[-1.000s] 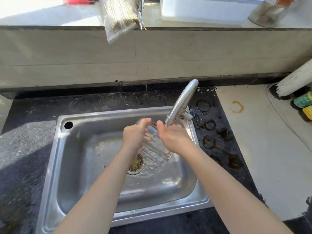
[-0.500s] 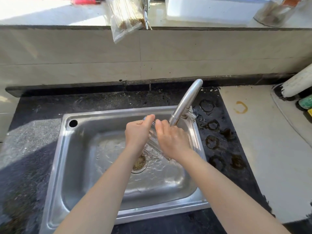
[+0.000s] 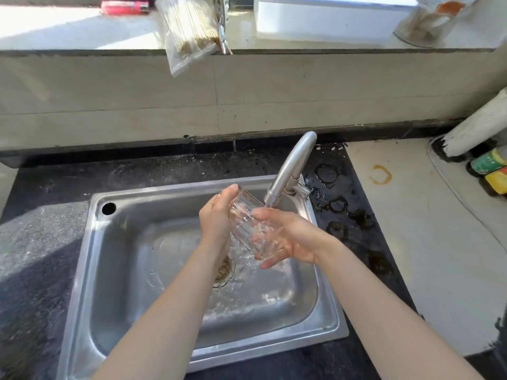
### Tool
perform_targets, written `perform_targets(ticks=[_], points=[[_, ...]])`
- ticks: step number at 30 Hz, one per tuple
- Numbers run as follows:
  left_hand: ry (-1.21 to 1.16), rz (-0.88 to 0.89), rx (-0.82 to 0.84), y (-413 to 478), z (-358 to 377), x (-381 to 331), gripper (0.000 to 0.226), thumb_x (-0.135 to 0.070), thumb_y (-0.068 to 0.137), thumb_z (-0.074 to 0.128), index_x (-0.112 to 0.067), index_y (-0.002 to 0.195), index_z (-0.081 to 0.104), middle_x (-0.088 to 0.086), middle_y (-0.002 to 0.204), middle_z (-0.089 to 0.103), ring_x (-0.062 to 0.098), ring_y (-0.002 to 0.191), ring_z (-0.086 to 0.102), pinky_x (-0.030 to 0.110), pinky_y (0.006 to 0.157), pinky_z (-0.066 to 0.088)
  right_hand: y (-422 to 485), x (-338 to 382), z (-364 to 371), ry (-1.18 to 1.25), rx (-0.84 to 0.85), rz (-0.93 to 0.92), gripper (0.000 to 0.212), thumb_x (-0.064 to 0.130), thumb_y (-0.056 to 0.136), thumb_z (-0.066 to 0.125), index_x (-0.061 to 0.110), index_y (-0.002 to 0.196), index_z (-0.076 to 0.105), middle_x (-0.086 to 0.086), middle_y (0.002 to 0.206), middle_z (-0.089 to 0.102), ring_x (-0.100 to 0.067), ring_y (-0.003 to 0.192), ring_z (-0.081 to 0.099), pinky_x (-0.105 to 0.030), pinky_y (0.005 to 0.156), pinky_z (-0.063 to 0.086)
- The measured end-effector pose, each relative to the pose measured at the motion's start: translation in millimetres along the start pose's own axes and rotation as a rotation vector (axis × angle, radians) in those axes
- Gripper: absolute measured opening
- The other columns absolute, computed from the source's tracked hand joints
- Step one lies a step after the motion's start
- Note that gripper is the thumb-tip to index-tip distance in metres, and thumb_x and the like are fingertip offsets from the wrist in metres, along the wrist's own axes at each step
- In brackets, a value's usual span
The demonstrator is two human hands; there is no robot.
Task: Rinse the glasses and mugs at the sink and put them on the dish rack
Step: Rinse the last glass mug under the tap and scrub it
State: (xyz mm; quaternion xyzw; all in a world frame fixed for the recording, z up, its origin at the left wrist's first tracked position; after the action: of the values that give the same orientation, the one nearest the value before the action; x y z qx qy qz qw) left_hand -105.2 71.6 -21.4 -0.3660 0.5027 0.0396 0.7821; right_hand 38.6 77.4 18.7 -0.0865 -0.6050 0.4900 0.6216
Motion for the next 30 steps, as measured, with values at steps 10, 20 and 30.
perform_targets(ticks=[10,20,30], points=[[0.017,-0.298,-0.004,7,5,18,0.062,-0.037,0.062,0.084,-0.006,0.111,0.063,0.009,0.087,0.062,0.024,0.064,0.061,0.035,0.059,0.056,-18,11,11,-1.227,-0.517,-0.241,0.068,0.059,0.075,0.063,0.023,0.13,0.044,-0.002,0.116,0.057,-0.025,0.109,0.057,-0.036,0.089,0.048],[-0.015,-0.301,0.156,2,10,7,0.052,-0.044,0.048,0.08,-0.01,0.084,0.063,0.007,0.07,0.06,0.021,0.055,0.056,0.031,0.057,0.045,-1,6,-10,-0.582,-0.431,-0.264,0.036,0.058,0.091,0.048,0.037,0.116,0.062,0.008,0.108,0.069,-0.014,0.097,0.064,-0.034,0.086,0.052],[-0.193,-0.19,0.197,-4,6,7,0.039,-0.032,0.057,0.081,-0.016,0.072,0.049,-0.002,0.056,0.049,0.013,0.047,0.049,0.025,0.049,0.043,0,3,3,-0.635,-0.576,-0.302,0.039,0.04,0.101,0.034,0.017,0.087,0.062,-0.004,0.092,0.063,-0.023,0.084,0.059,-0.032,0.069,0.045]])
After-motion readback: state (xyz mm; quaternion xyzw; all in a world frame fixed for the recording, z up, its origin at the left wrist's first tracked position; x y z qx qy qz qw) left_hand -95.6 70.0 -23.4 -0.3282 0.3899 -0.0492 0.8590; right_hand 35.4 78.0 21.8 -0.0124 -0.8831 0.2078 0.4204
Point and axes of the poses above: each hand's wrist, its own y-axis towards the middle knuckle, its own z-axis out of the palm, x = y × z, the point moved 4 cm from there along y, towards the middle knuckle
